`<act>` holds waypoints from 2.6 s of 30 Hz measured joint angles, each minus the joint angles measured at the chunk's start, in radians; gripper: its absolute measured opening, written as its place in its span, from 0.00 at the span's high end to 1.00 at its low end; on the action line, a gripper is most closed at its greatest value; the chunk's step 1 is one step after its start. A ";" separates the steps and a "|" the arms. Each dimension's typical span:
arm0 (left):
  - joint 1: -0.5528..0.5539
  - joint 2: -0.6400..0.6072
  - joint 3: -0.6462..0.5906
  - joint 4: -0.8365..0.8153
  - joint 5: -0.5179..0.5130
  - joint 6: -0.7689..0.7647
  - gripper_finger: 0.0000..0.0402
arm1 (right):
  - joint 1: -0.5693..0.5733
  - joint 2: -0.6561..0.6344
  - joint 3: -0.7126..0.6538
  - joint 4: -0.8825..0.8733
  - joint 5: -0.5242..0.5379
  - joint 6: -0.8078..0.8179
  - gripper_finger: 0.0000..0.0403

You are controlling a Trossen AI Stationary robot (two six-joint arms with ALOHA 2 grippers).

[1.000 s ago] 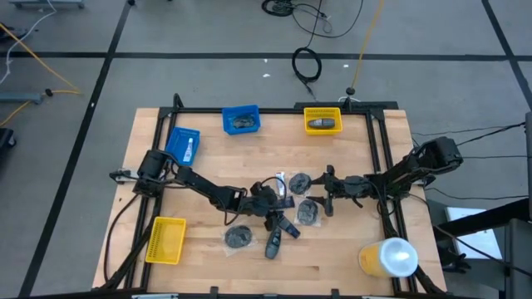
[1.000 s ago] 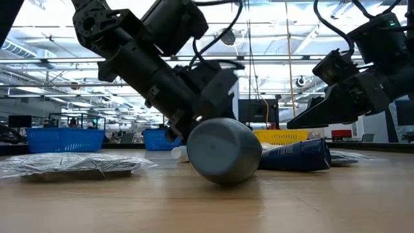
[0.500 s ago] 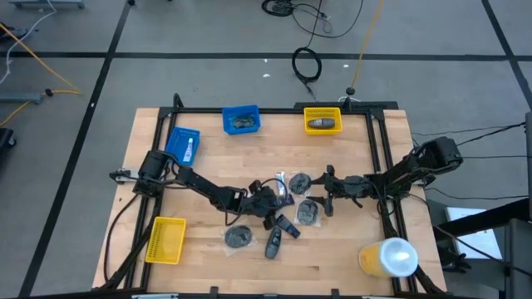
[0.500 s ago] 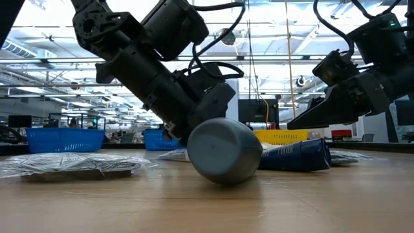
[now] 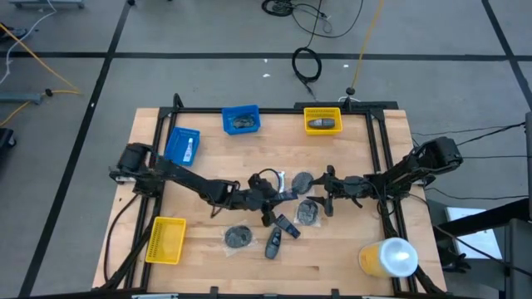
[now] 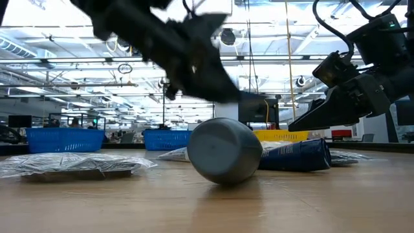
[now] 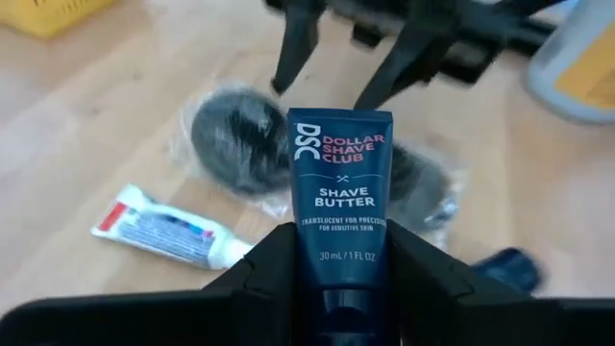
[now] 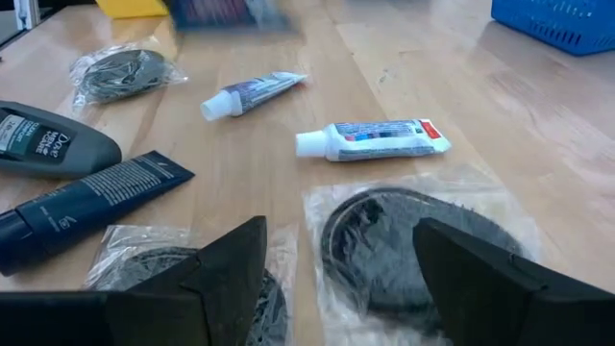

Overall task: Pick & Place Travel size toiletries
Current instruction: Put the blue shave cream into the bottom yellow bin, then put the white toothpaste into the left blue bin

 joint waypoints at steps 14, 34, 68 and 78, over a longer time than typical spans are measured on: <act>-0.245 -0.337 0.001 -0.802 0.239 -0.821 0.71 | 0.028 0.000 0.000 0.001 0.052 0.001 0.37; -0.851 -0.505 0.001 -1.226 0.418 -2.007 0.69 | 0.033 0.000 0.000 0.009 0.076 -0.007 0.37; -0.907 -0.414 -0.160 -1.288 0.254 -2.076 0.64 | 0.033 0.000 0.000 0.007 0.075 -0.002 0.37; -0.907 -0.414 -0.160 -1.283 0.257 -2.075 0.43 | 0.033 0.000 0.000 0.007 0.075 0.001 0.37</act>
